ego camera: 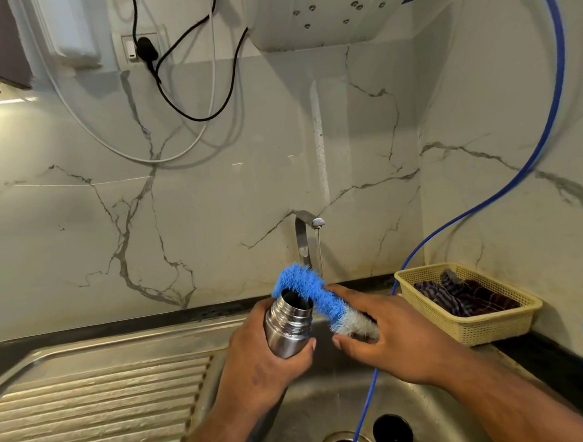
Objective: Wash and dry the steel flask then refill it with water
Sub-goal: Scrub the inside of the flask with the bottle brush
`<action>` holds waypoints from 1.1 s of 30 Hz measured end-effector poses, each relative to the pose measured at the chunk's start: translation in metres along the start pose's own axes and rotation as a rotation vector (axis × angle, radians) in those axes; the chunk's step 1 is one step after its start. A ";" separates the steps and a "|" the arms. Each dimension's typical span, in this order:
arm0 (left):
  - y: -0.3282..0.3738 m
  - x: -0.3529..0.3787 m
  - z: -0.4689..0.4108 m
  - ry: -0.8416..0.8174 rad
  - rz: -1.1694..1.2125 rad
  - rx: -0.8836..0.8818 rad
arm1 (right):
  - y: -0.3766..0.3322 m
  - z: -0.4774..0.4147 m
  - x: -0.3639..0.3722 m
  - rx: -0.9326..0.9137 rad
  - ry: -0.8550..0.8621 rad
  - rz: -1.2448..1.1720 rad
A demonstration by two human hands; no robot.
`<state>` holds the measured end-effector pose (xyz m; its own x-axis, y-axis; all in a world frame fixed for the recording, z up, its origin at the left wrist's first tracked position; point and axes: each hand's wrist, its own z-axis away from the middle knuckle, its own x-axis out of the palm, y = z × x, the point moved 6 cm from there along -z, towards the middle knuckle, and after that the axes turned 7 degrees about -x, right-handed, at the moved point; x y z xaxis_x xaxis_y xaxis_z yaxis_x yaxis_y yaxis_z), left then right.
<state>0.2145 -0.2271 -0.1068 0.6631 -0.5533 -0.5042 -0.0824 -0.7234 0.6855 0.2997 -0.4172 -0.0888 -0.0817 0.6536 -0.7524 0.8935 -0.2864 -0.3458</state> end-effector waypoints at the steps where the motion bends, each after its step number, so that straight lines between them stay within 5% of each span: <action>1: 0.000 -0.001 0.000 0.006 0.007 0.003 | -0.001 0.000 0.000 0.001 0.007 -0.012; 10: 0.007 -0.010 0.002 0.071 0.077 0.018 | -0.006 0.000 0.003 0.050 0.045 -0.070; 19: -0.020 -0.033 -0.004 0.304 0.067 -0.225 | -0.015 0.002 0.001 0.008 -0.055 -0.063; 28: -0.007 0.014 0.011 -0.002 0.123 -0.172 | -0.039 0.001 0.005 -0.197 -0.054 0.325; 33: -0.004 0.007 0.007 0.044 0.252 -0.189 | -0.008 -0.002 -0.012 -0.167 0.040 0.227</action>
<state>0.2142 -0.2307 -0.1167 0.6715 -0.6837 -0.2856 -0.1108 -0.4738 0.8736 0.2940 -0.4215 -0.0760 0.1436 0.6137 -0.7763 0.9476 -0.3116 -0.0710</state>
